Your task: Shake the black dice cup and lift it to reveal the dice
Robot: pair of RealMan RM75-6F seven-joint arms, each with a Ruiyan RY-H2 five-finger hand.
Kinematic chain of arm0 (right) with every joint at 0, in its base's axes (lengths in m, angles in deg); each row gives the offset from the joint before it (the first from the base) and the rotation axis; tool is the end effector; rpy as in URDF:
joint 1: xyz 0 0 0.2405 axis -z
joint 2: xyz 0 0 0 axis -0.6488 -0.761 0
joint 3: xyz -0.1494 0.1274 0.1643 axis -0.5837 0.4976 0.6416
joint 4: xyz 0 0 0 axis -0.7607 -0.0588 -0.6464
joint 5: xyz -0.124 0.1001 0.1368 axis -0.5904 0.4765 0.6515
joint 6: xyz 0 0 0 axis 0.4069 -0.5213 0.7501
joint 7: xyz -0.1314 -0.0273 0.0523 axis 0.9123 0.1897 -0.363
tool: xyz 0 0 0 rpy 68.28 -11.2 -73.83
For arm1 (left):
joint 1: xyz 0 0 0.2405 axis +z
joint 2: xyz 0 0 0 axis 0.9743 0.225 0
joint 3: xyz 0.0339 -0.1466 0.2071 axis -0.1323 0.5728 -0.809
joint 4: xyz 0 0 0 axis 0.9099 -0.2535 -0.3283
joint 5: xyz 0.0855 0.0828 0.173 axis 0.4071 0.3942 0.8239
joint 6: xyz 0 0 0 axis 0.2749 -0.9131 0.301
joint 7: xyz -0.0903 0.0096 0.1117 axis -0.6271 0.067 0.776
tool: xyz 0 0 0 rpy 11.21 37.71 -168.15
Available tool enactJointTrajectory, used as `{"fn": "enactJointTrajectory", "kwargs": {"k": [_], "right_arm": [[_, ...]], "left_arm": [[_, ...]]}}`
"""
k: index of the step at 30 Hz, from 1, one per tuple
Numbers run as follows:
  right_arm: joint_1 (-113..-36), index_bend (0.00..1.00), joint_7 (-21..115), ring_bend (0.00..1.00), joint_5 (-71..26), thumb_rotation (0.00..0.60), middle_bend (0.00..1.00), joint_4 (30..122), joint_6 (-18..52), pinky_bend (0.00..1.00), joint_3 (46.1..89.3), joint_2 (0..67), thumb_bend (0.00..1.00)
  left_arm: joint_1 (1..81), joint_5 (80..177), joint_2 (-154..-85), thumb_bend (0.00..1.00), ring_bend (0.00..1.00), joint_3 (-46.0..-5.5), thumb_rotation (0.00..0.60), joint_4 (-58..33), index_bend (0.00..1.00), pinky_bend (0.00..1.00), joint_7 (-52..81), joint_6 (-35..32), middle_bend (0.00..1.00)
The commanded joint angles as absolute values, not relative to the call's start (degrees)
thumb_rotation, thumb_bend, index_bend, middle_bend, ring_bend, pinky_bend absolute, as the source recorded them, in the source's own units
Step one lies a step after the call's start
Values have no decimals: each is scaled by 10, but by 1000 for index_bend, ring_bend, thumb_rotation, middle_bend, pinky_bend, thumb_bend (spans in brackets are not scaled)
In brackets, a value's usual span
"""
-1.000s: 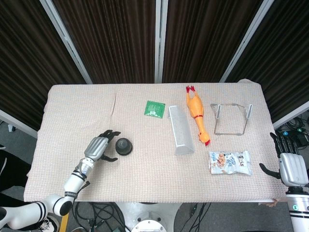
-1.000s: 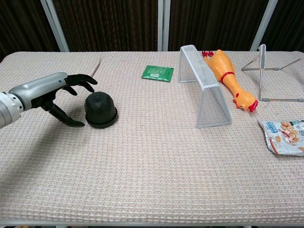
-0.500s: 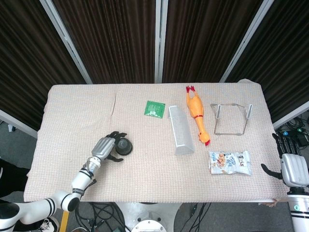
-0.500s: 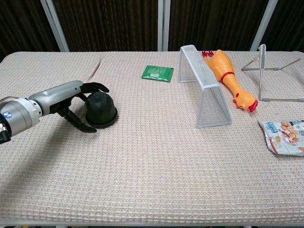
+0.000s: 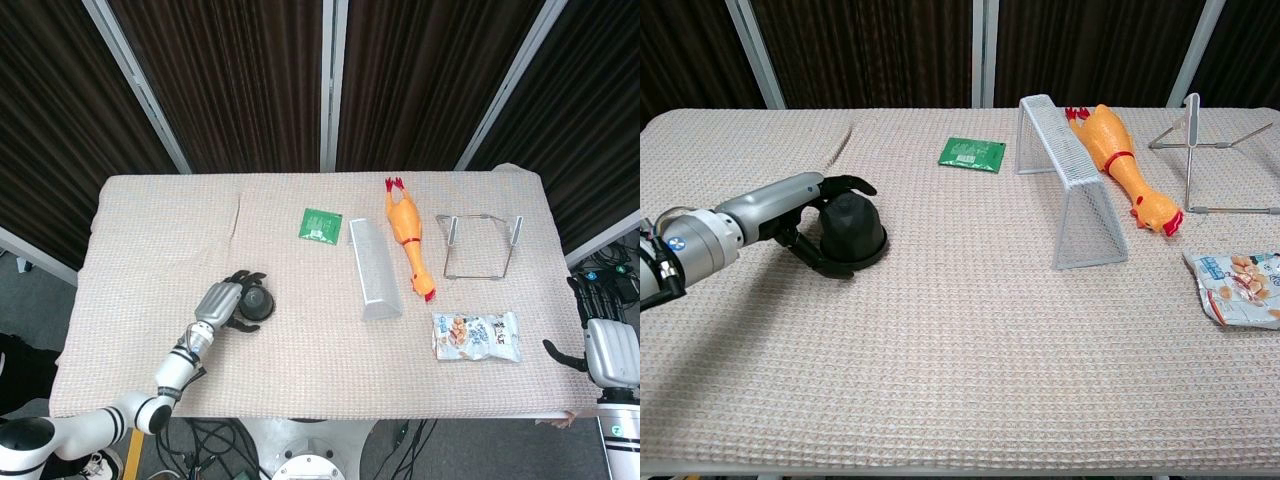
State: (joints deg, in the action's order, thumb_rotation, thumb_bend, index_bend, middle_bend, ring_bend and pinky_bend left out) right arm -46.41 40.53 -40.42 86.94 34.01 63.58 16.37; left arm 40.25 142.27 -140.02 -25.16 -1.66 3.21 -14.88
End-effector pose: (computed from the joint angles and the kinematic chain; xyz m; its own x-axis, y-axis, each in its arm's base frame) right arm -0.3390 -0.2004 0.1628 0.3211 0.0059 0.9470 -0.9443 0.0780 0.3197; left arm -0.1969 0.3281 -0.0875 0.1075 0.4340 0.8945 0.9776 -0.2101 -0.0156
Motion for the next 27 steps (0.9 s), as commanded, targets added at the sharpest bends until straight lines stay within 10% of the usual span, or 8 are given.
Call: {"fn": "enactJointTrajectory", "kwargs": {"k": [1,27], "right_arm": [[-464,0,406,0,-403,600,0,869,339,0,636,164,92],[-462,0,402,0,-397,600,0,862,333,0,636,167,92]], "left_arm": [[401,1422,-1403,94,113,-251,600,-12,152,224,29,-148,226],[406,1425,-1407,233,238,-241,600,-8,294,324,32,-112,369]]}}
